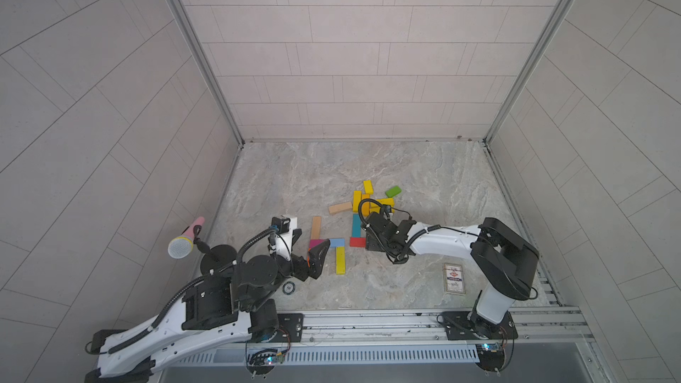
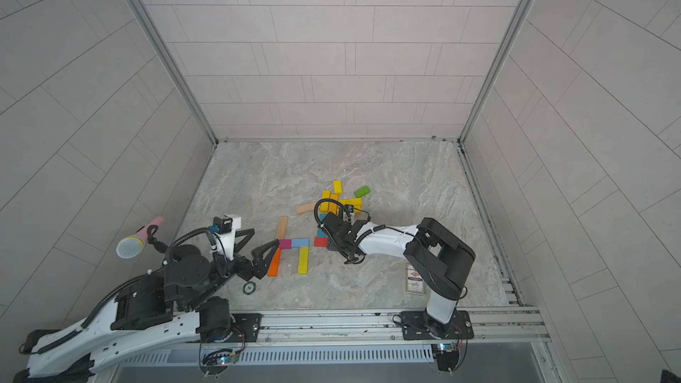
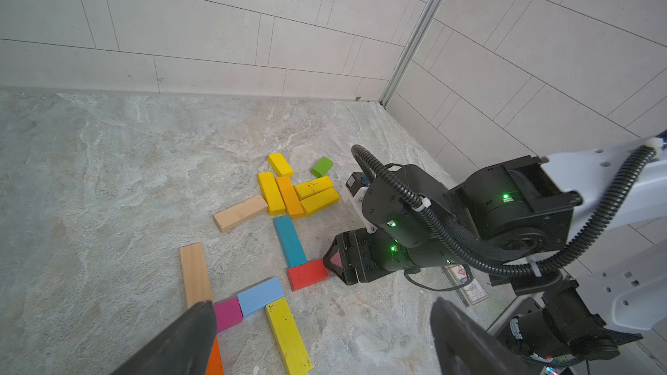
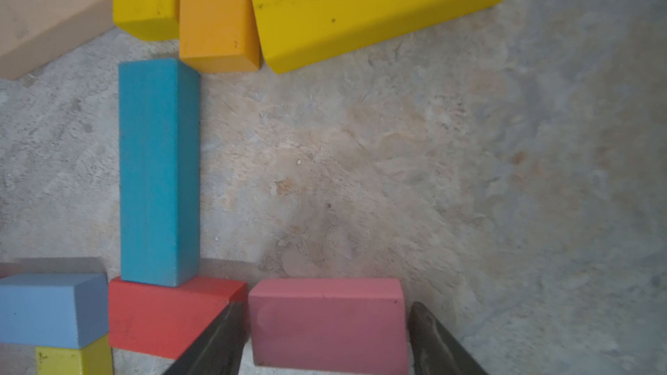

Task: Assemble the letter h with building blocks
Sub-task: Assemble the building block at the center of the board.

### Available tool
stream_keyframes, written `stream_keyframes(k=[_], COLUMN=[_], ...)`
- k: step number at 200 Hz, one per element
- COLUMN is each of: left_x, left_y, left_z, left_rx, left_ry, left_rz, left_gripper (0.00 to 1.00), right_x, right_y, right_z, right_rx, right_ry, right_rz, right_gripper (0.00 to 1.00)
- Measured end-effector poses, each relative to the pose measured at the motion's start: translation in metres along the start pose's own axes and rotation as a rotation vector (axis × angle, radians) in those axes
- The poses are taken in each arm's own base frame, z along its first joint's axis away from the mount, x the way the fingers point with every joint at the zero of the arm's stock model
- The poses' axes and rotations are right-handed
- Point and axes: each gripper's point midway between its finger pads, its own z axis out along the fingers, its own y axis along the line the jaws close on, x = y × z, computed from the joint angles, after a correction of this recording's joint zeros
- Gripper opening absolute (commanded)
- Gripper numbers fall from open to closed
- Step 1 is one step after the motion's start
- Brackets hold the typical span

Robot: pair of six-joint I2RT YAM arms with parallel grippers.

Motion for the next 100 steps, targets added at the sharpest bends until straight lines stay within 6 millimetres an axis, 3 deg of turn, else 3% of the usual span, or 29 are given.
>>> stream_keyframes(k=[29,71,100], left_x=[0.0,0.0,0.0], left_y=[-0.001,-0.001,-0.001], left_z=[0.0,0.0,0.0], left_rx=[0.004,0.009,0.01], left_ry=[-0.001,0.001,0.0], left_rz=[0.002,0.003,0.002], left_gripper=[1.0,1.0,1.0], right_x=[-0.004,-0.039,-0.044], right_y=[-0.004,-0.011,-0.024], right_z=[-0.013,-0.062,-0.056], right_rx=[-0.013,-0.118,-0.219], right_ry=[-0.025,-0.149,-0.106], right_rz=[-0.018,-0.012,0.004], right_gripper=[0.8,0.84,0.84])
